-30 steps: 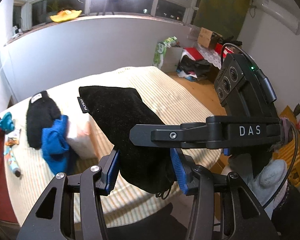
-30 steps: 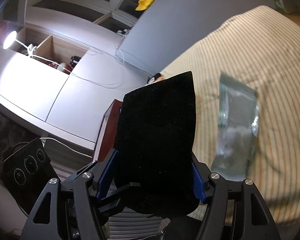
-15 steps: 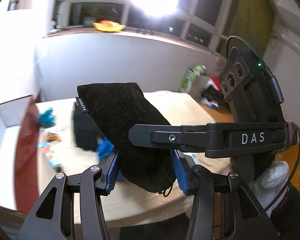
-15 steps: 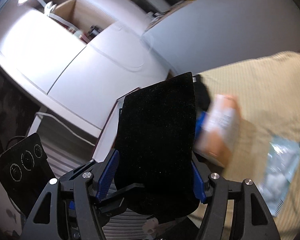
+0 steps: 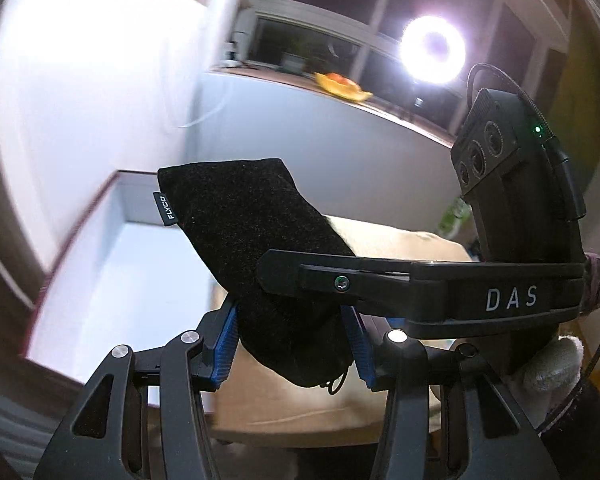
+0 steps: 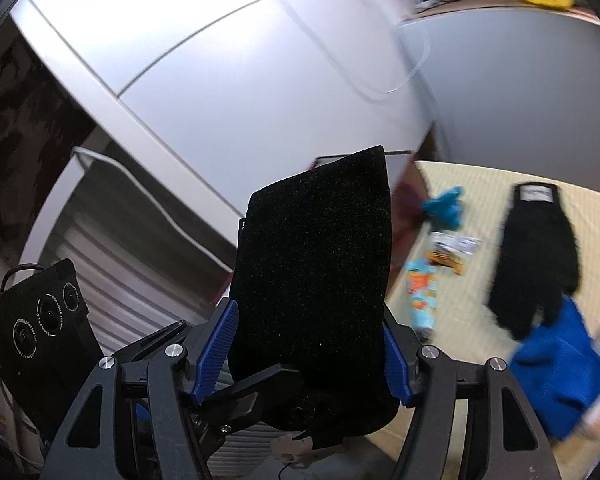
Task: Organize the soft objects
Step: 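Carry the black pouch with the right tool into the shoebox and release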
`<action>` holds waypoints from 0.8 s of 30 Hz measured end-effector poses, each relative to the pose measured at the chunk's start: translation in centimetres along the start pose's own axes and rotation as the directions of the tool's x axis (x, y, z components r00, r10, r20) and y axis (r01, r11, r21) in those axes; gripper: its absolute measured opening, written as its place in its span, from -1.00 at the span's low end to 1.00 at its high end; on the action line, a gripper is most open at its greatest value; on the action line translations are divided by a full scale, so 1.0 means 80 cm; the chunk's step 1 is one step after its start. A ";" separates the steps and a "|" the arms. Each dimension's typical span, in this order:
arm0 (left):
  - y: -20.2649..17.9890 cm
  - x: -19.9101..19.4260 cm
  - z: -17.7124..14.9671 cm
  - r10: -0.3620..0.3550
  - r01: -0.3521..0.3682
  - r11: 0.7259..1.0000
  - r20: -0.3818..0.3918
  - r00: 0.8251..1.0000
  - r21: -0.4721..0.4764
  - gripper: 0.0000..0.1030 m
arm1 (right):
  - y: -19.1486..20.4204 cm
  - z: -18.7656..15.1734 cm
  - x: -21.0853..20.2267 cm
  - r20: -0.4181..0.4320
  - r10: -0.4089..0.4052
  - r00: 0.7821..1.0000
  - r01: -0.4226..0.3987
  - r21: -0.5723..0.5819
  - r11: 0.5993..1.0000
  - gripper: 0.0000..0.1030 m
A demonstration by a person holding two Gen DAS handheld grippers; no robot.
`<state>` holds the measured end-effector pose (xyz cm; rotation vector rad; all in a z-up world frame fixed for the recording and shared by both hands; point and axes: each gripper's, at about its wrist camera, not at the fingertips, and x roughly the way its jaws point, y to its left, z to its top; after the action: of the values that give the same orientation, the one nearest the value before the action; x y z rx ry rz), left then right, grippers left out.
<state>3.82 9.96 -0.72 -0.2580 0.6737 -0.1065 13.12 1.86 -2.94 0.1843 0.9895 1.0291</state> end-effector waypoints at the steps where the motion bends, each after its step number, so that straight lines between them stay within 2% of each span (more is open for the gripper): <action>1: 0.010 -0.003 0.000 0.013 -0.013 1.000 0.003 1.000 -0.011 -0.11 | 0.006 0.003 0.010 -0.010 0.006 1.000 -0.006 -0.010 1.000 0.22; 8: 0.058 -0.005 -0.002 0.082 -0.082 0.995 0.002 0.997 -0.060 -0.10 | 0.041 0.017 0.071 -0.058 0.001 0.998 -0.005 -0.065 0.998 0.22; 16: 0.089 0.007 -0.008 0.135 -0.137 0.986 -0.030 0.990 -0.093 -0.06 | 0.046 0.024 0.118 -0.098 -0.006 0.995 0.001 -0.053 0.999 0.22; 20: 0.094 0.016 -0.013 0.233 -0.235 0.969 -0.035 0.972 -0.071 -0.07 | 0.044 0.023 0.124 -0.091 -0.039 0.995 0.034 -0.051 0.998 0.23; 24: 0.099 0.014 -0.022 0.290 -0.292 0.955 -0.032 0.956 -0.061 -0.07 | 0.035 0.024 0.117 -0.074 -0.057 0.996 0.055 -0.036 0.998 0.25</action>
<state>3.70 17.03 -4.90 -0.2175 0.7314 0.1954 14.19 11.29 -5.90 0.0899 1.0384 1.0069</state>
